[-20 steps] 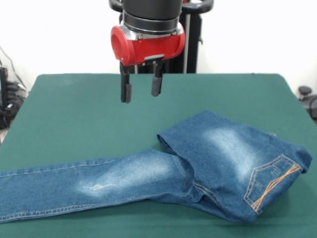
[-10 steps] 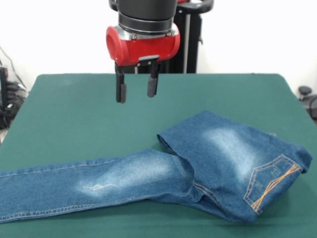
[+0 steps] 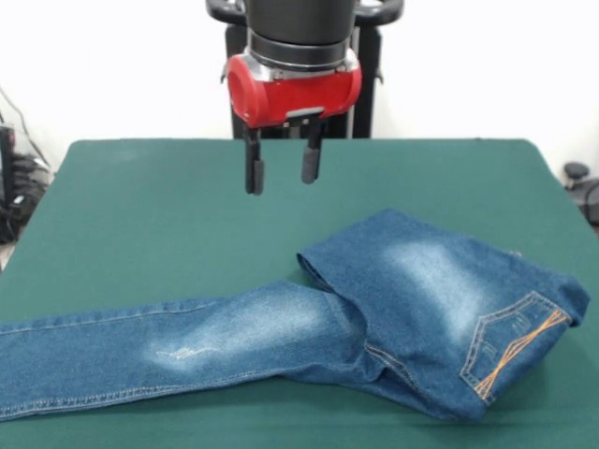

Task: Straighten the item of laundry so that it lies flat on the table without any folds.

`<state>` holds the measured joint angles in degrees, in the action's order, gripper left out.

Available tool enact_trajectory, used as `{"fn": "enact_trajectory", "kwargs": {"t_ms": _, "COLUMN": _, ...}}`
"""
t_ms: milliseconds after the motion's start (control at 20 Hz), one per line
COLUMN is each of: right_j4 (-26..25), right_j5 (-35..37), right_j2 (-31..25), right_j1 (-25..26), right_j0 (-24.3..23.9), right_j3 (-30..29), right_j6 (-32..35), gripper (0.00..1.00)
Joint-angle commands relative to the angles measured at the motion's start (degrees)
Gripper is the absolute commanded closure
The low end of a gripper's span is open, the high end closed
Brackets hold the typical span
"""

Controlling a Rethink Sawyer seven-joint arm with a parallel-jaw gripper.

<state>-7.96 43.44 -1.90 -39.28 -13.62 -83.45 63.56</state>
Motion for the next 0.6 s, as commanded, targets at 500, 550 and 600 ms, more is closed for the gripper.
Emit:
{"fn": "enact_trajectory", "kwargs": {"t_ms": 500, "right_j4": 5.76, "right_j5": -9.61, "right_j2": 0.61, "right_j1": 3.79, "right_j0": 4.3, "right_j3": -13.18, "right_j6": 20.96, "gripper": 0.0}}
{"fn": "enact_trajectory", "kwargs": {"t_ms": 550, "right_j4": 5.95, "right_j5": -9.73, "right_j2": 0.66, "right_j1": 3.8, "right_j0": 4.4, "right_j3": -13.3, "right_j6": 21.01, "gripper": 0.0}}
{"fn": "enact_trajectory", "kwargs": {"t_ms": 600, "right_j4": 6.13, "right_j5": -9.85, "right_j2": 0.71, "right_j1": 3.8, "right_j0": 4.5, "right_j3": -13.42, "right_j6": 21.06, "gripper": 0.0}}
